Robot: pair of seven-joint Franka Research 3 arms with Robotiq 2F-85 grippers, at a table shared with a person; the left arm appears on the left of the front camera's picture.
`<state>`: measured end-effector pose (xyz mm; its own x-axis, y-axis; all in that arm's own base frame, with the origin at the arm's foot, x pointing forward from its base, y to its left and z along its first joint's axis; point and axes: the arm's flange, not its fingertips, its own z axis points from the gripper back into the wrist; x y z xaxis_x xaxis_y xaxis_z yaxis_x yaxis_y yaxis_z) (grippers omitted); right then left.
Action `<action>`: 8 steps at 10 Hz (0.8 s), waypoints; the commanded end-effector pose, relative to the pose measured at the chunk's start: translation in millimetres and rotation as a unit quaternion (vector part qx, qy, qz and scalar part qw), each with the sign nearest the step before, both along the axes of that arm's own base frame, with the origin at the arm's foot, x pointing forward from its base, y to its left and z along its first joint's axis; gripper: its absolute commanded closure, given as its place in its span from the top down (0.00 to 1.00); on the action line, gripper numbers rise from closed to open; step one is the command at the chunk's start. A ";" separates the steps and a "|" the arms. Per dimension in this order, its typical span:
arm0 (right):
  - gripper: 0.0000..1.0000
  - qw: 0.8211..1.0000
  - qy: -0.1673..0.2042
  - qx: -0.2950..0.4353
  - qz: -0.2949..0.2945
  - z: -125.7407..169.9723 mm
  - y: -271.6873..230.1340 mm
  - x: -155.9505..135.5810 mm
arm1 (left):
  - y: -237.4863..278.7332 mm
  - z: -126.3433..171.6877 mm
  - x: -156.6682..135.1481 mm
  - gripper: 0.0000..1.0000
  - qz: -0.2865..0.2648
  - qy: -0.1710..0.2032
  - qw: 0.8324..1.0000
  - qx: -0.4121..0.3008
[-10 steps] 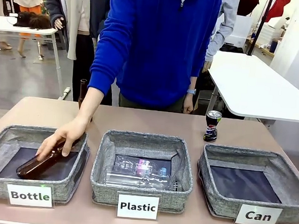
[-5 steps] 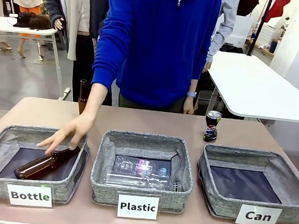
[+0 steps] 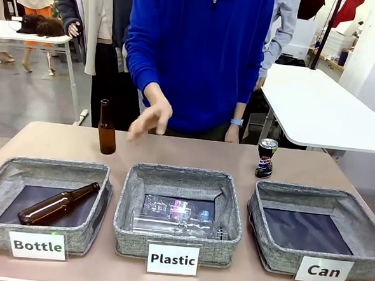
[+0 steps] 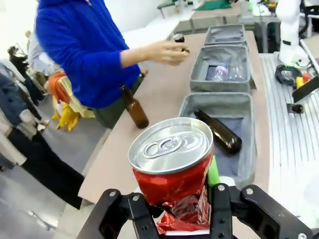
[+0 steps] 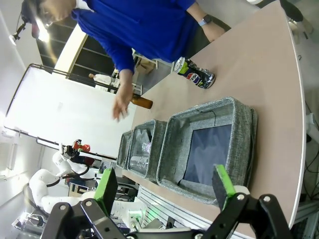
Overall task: Sort the can waste into the basket.
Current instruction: Pick up the can waste from the table and place it in the right Fabric basket.
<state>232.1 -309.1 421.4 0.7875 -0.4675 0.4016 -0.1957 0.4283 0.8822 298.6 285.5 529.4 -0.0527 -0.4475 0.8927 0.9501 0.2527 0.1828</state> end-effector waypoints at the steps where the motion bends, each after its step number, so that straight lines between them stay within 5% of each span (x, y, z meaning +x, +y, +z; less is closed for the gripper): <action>1: 1.00 1.000 -0.018 -0.001 0.000 0.7 -1.7 1.5 | -108.0 12.1 18.4 0.28 -0.026 0.038 0.998 0.039; 6: 1.00 1.000 -0.018 -0.001 0.000 0.7 -1.7 1.5 | -373.6 10.6 79.4 0.28 -0.207 0.047 0.963 0.163; 8: 1.00 1.000 -0.018 -0.001 0.000 0.7 -1.7 1.5 | -480.7 3.9 88.9 0.28 -0.215 0.023 0.958 0.187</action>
